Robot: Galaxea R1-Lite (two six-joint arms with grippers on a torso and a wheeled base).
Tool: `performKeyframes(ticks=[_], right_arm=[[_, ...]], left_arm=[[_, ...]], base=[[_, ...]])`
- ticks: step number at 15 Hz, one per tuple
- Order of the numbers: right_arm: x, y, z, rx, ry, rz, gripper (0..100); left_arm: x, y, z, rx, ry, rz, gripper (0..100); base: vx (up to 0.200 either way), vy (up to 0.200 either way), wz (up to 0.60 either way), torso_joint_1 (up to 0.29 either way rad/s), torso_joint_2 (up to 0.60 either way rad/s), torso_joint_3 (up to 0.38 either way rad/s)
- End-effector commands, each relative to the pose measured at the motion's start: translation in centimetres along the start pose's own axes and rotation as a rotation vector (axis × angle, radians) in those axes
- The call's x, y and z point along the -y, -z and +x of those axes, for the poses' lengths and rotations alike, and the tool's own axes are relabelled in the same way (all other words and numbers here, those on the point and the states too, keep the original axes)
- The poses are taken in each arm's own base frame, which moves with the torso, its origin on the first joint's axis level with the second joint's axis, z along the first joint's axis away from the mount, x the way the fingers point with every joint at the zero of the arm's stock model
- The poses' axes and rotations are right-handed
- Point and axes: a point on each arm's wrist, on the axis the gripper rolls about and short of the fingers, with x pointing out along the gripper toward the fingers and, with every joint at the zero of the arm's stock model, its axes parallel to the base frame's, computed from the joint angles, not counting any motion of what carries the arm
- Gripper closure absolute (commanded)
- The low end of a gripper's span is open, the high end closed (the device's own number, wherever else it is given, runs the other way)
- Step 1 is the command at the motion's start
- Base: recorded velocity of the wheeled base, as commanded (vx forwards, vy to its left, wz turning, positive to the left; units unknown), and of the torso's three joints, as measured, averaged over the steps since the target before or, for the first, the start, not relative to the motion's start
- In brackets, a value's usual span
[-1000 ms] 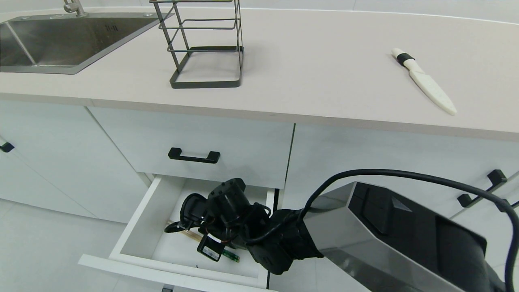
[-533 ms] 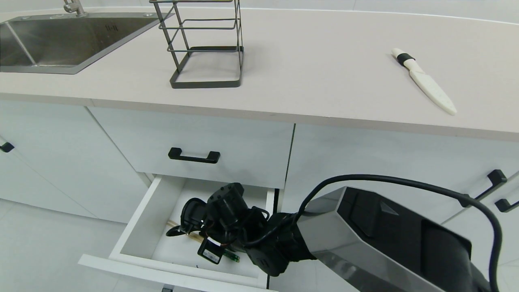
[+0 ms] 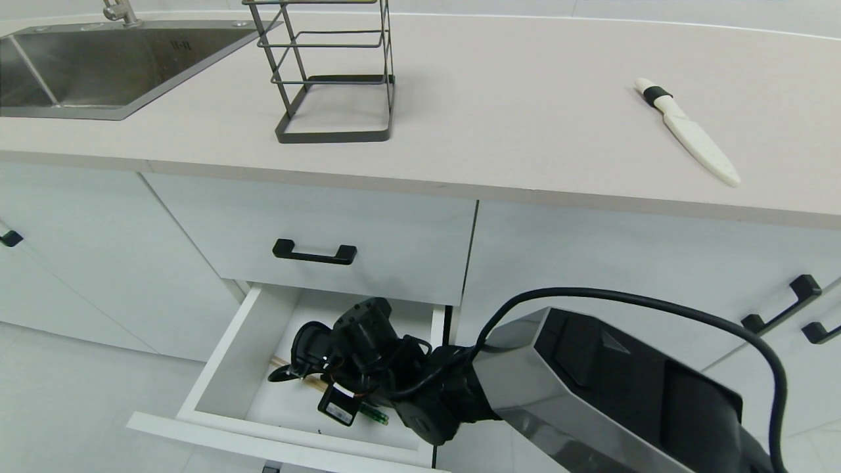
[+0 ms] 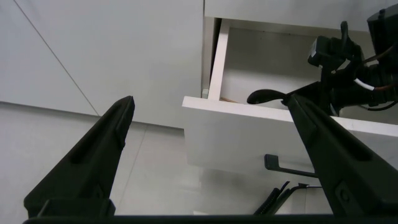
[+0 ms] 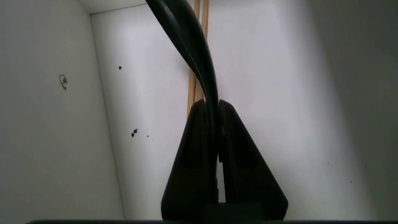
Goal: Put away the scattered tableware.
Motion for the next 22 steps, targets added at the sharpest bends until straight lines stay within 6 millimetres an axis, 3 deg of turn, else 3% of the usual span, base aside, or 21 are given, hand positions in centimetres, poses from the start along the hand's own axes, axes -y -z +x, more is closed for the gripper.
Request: performKeyframes(ticks=[1,9,10,15,22], right_arm=[[0.0,0.2,0.3,-0.002,0.0,0.001,100],[-0.2,1.1,1.3,-0.024,-0.008,-0.002,100],[-0.2,1.2,1.4,-0.028,-0.01,-0.002,0],[0.1,0.2,1.7,-0.003,-0.007,-0.027,0],[0.6,-6.2,-4.1,0.112,0.017,-0.049,0]], left_arm=[[0.0,0.0,0.0,-0.001,0.0,0.0,0],[0.0,0.0,0.0,-0.001,0.0,0.0,0],[0.0,0.0,0.0,-0.001,0.0,0.0,0],[0.0,0.0,0.0,-0.001,0.0,0.0,0],[0.0,0.0,0.0,-0.001,0.0,0.0,0]], base=[[0.0,0.0,0.0,0.0,0.0,0.0],[0.0,0.0,0.0,0.0,0.0,0.0],[0.0,0.0,0.0,0.0,0.0,0.0],[0.0,0.0,0.0,0.0,0.0,0.0],[0.0,0.0,0.0,0.0,0.0,0.0]])
